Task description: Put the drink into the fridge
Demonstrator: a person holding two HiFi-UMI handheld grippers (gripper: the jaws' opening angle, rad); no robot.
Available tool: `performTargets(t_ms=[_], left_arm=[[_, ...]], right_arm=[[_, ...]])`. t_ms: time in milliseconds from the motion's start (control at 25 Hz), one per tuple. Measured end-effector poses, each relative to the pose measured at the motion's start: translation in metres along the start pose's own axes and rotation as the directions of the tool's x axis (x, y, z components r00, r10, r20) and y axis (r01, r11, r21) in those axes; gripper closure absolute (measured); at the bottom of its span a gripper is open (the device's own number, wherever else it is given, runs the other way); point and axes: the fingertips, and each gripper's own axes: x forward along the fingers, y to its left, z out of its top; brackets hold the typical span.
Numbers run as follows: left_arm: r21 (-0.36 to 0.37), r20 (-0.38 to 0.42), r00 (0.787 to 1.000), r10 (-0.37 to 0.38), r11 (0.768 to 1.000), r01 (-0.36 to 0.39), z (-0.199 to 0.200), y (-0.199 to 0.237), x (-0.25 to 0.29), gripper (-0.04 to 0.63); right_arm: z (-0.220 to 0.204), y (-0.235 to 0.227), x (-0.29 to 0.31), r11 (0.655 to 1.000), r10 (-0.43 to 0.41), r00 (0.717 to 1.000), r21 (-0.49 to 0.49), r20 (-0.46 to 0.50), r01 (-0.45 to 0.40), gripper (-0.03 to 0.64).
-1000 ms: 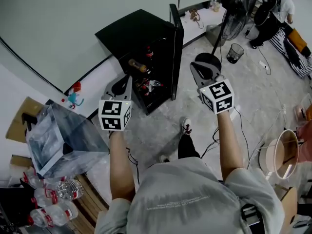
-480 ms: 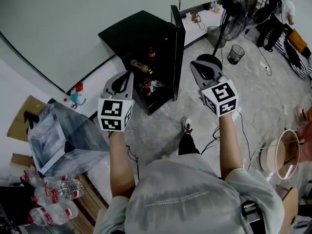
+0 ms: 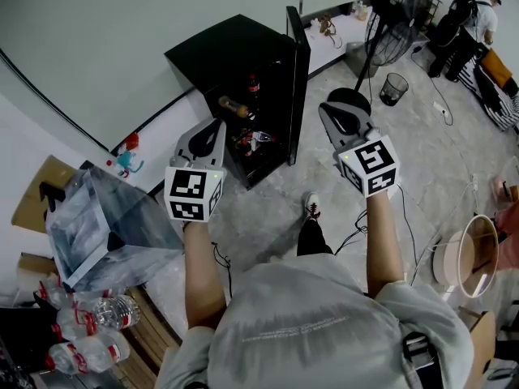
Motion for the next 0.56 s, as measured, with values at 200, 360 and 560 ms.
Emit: performTargets(t_ms=[200,360,560], left_arm=[[-0.003,0.008,1.000,-0.001,1.000,0.001,0.000,-0.002,-0.001,0.580],[-0.008,-0.005,1.000,0.000,1.000,0.000,-0.005,-0.003,0.001,0.581],[-0.012,-0.009,1.000,0.003,1.000,-0.003,-0.008,-0.004,0.004,0.581]], right_arm=[[-0.001,0.002,0.000,1.000,0.003,1.000,-0.009,0.001,-0.003,0.617],[-0.005,-0.001,0.001,1.000,0.004,1.000,-0.007,-0.004,-0.004,0.617],[-0.011,-0.006,0.003,1.000,0.003,1.000,-0.002,-0.009,-0.003,0.617]])
